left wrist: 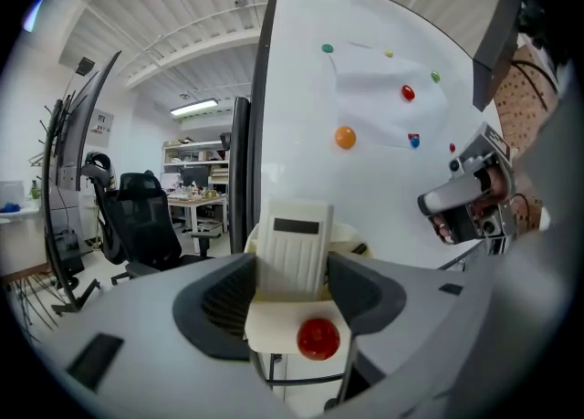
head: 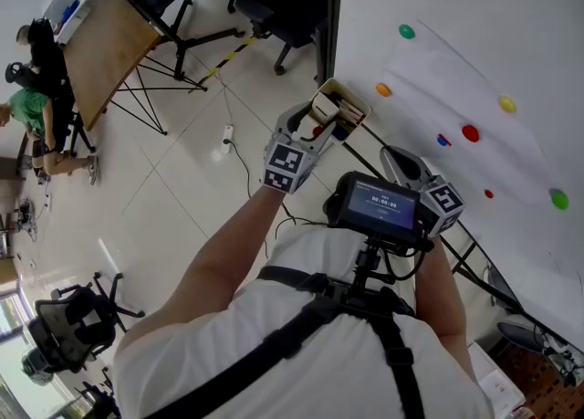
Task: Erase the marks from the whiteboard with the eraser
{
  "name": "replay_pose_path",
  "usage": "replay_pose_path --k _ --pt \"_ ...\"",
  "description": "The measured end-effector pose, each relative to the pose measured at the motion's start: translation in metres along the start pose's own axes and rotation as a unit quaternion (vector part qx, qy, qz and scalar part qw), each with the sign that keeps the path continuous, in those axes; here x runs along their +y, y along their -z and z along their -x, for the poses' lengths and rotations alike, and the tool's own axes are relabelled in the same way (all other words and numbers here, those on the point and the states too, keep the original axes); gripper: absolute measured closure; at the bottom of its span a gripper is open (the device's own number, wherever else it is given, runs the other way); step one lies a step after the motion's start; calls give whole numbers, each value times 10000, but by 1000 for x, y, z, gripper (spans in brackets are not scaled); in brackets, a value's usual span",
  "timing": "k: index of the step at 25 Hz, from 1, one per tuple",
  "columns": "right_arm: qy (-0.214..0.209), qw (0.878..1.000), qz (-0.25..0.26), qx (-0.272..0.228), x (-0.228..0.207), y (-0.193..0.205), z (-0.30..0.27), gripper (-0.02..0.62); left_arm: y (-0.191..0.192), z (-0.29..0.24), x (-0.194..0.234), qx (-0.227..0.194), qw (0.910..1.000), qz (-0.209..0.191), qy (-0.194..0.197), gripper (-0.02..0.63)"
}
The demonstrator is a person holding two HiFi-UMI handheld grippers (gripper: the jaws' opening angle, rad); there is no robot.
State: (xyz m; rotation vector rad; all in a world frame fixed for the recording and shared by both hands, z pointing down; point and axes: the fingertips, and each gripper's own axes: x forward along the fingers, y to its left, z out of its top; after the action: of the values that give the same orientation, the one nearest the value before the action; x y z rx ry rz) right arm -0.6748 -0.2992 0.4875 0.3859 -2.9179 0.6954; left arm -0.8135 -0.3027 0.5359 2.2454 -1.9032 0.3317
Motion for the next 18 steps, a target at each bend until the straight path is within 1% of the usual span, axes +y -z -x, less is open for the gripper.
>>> replay_pose_path --k 2,5,8,11,13,18 --pt "22 10000 -21 -27 -2 0 0 575 0 -3 2 45 10000 -42 22 337" --pt "47 10000 -23 -48 -6 4 2 575 3 -11 5 262 9995 -143 -77 336" --pt "78 9999 -64 -45 -10 8 5 575 4 -18 5 516 9984 -124 -218 336" --pt "82 9999 -96 -71 -11 10 6 575 5 -21 6 644 9976 -128 -210 339" --pt "77 9999 -82 -105 -11 9 5 575 4 -20 9 560 9981 -107 -219 339" --pt "100 9998 -44 -152 -17 12 6 575 -14 -14 19 -15 9991 -69 -409 336"
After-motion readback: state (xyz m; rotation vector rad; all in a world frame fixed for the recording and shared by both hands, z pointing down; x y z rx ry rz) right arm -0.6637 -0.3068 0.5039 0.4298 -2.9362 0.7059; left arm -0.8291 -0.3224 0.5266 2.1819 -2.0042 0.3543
